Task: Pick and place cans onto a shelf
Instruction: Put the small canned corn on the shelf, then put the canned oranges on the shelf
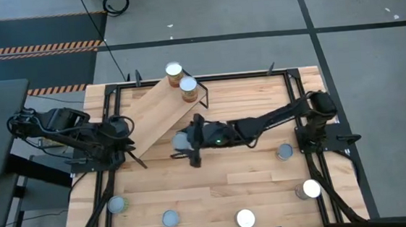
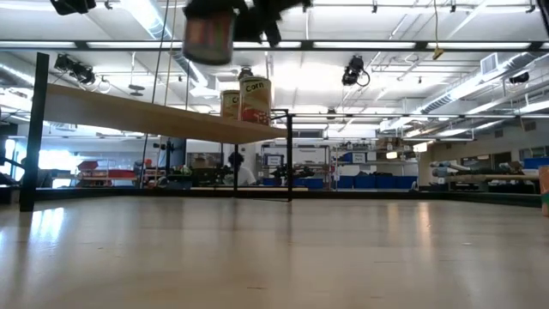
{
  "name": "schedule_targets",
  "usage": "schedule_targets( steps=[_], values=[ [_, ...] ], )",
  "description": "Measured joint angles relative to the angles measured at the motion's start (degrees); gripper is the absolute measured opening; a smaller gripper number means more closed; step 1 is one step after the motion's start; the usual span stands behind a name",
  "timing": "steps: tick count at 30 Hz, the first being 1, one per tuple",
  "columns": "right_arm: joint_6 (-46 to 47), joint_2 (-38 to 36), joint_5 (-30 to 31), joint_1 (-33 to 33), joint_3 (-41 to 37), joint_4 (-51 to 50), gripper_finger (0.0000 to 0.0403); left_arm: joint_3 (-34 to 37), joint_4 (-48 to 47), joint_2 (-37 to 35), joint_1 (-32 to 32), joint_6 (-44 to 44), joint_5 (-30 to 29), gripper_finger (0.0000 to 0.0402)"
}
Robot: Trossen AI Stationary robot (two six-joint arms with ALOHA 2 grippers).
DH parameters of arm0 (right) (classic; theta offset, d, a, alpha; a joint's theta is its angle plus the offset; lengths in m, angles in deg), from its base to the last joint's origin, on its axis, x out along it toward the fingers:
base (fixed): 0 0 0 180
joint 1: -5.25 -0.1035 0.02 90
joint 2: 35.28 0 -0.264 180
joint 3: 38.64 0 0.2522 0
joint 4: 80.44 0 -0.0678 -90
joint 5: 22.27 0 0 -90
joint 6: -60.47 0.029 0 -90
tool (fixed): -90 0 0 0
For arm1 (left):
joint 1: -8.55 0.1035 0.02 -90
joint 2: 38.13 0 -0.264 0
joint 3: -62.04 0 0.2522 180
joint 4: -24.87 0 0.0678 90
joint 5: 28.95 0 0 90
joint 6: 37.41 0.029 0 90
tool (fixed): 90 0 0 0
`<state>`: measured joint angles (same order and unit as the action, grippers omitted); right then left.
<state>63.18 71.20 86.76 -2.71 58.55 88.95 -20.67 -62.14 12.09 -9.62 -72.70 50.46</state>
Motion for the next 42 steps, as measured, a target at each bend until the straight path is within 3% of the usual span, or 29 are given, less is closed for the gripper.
schedule_targets(
  steps=[6, 12, 22, 36, 42],
  values=[
    [0.51, 9.48, 8.39, 2.07, 17.75, -6.65, 0.0295, -1.07, 1.81, -0.04, 0.00, -0.04, 1.48, 0.0105],
    [3.78, 17.17, 13.50, 5.82, 26.26, -7.56, 0.0295, -7.41, 1.93, -0.02, -0.02, 0.05, 3.86, 0.0105],
    [5.16, 21.00, 14.09, 9.51, 27.64, -9.09, 0.0314, -16.10, 1.98, -0.11, -0.02, 3.42, 4.02, 0.0105],
    [7.54, 20.93, 8.53, 12.58, 27.64, -11.26, 0.0371, -16.52, 1.44, 0.00, -0.04, 6.03, 4.27, 0.0105],
    [2.47, 20.37, 9.08, 11.57, 31.42, -10.93, 0.0378, -16.52, -0.24, -0.45, -0.07, 6.68, 6.38, 0.0105]
  ],
)
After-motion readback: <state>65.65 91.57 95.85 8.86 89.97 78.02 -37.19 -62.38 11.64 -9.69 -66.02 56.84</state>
